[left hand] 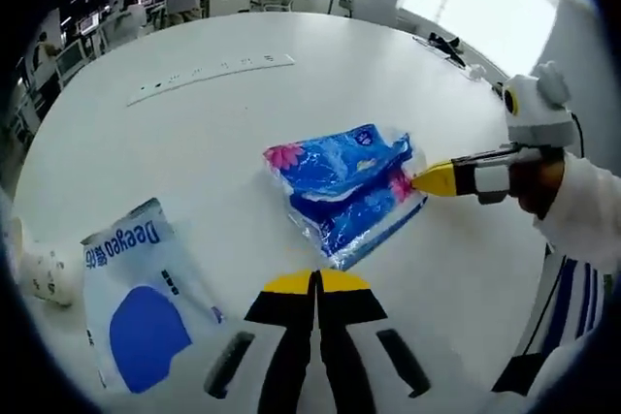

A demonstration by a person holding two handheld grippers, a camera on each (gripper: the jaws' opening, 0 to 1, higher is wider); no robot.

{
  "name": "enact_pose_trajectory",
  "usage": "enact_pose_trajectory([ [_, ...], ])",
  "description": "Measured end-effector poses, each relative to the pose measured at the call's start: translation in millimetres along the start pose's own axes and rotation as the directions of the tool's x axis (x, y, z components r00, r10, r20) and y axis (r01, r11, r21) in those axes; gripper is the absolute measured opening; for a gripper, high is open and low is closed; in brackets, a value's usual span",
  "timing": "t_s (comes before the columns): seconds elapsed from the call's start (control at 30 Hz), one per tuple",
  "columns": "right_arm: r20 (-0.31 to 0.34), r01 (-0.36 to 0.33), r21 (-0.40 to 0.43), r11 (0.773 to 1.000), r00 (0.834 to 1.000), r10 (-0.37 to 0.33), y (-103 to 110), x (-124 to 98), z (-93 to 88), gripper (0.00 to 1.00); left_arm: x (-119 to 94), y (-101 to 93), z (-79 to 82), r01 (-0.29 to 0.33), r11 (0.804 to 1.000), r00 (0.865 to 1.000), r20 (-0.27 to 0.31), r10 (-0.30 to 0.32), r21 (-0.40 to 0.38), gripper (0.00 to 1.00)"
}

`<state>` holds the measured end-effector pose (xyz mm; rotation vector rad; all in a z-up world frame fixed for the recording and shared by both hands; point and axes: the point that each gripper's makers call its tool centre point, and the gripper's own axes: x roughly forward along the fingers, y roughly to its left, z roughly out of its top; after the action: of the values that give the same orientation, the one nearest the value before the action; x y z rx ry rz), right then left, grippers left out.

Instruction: Arrange the tabletop items into an orderly group along one side of the table until the central work area is clear of visible clutter.

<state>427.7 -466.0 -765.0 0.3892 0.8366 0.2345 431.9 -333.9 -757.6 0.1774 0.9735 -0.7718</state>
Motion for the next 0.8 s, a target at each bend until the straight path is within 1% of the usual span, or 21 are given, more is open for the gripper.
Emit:
enact_pose_trajectory([
  [0.03,0.009,-0.006,0.019,1.000,1.000,0.005,0.4,0.8,1.8,0.00,1.6,-0.9,-0.2,0.002,1.000,1.000,-0.003,-0.002,0.002,0.00],
  [0.1,0.014,-0.008,0.020,1.000,1.000,0.008,1.9,1.1,2.6,0.00,2.6,-2.6,-1.3,0.007,1.000,1.000,-0.007,-0.007,-0.003,0.00],
  [0.17,0.017,-0.008,0.005,1.000,1.000,0.008,3.0,1.8,1.8,0.00,3.7,-3.5,-3.3,0.010,1.000,1.000,-0.012,-0.010,-0.007,0.00],
  [0.23,0.018,-0.005,0.013,1.000,1.000,0.005,2.7,1.2,0.1,0.00,3.7,-4.2,-4.9,0.011,1.000,1.000,-0.014,-0.011,-0.007,0.00],
  [0.33,0.022,-0.012,0.029,1.000,1.000,0.011,3.1,1.0,-3.7,0.00,3.7,-4.1,-5.4,0.011,1.000,1.000,-0.009,-0.011,-0.018,0.00],
  [0.43,0.029,-0.015,0.041,0.999,0.999,0.014,4.2,0.3,-3.5,0.00,2.9,-5.0,-5.8,0.012,1.000,1.000,-0.004,-0.012,-0.023,0.00],
  [0.5,0.023,-0.012,0.025,1.000,1.000,0.011,4.7,-0.1,-3.9,0.00,0.8,-4.4,-4.5,0.008,1.000,1.000,0.010,-0.007,-0.027,0.00],
  [0.53,0.014,-0.008,-0.014,1.000,1.000,0.008,5.1,-0.5,-3.8,0.00,-1.3,-4.0,-3.4,0.004,0.999,1.000,0.021,-0.003,-0.039,0.00],
  [0.6,0.012,0.015,-0.079,0.997,1.000,-0.014,4.6,-1.7,-2.1,0.04,-5.4,-3.5,-0.8,0.004,0.998,0.999,0.048,-0.001,-0.056,0.00],
  [0.63,0.017,0.023,-0.101,0.995,1.000,-0.022,4.3,-2.8,-0.6,0.08,-7.5,-3.4,-0.3,0.004,0.998,0.998,0.055,-0.001,-0.061,0.00],
  [0.67,0.018,0.029,-0.109,0.994,0.999,-0.028,4.4,-4.0,0.2,0.12,-10.4,-3.8,0.1,0.005,0.998,0.998,0.060,-0.001,-0.065,0.00],
  [0.7,0.017,0.038,-0.113,0.993,0.999,-0.037,4.6,-6.6,0.1,0.15,-15.5,-4.1,2.1,0.005,0.997,0.997,0.079,0.001,-0.073,0.00],
  [0.73,0.031,0.043,-0.124,0.991,0.999,-0.040,4.8,-8.7,2.8,0.20,-19.1,-3.9,3.4,0.004,0.997,0.996,0.094,0.003,-0.075,0.00],
  [0.77,0.061,0.047,-0.135,0.990,0.997,-0.039,6.8,-12.6,7.9,0.23,-26.6,-3.2,5.6,0.000,0.997,0.992,0.128,0.010,-0.071,0.00],
  [0.8,0.076,0.045,-0.140,0.989,0.996,-0.034,9.0,-15.4,11.1,0.27,-32.2,-1.5,7.1,-0.009,0.997,0.987,0.156,0.020,-0.074,0.01],
])
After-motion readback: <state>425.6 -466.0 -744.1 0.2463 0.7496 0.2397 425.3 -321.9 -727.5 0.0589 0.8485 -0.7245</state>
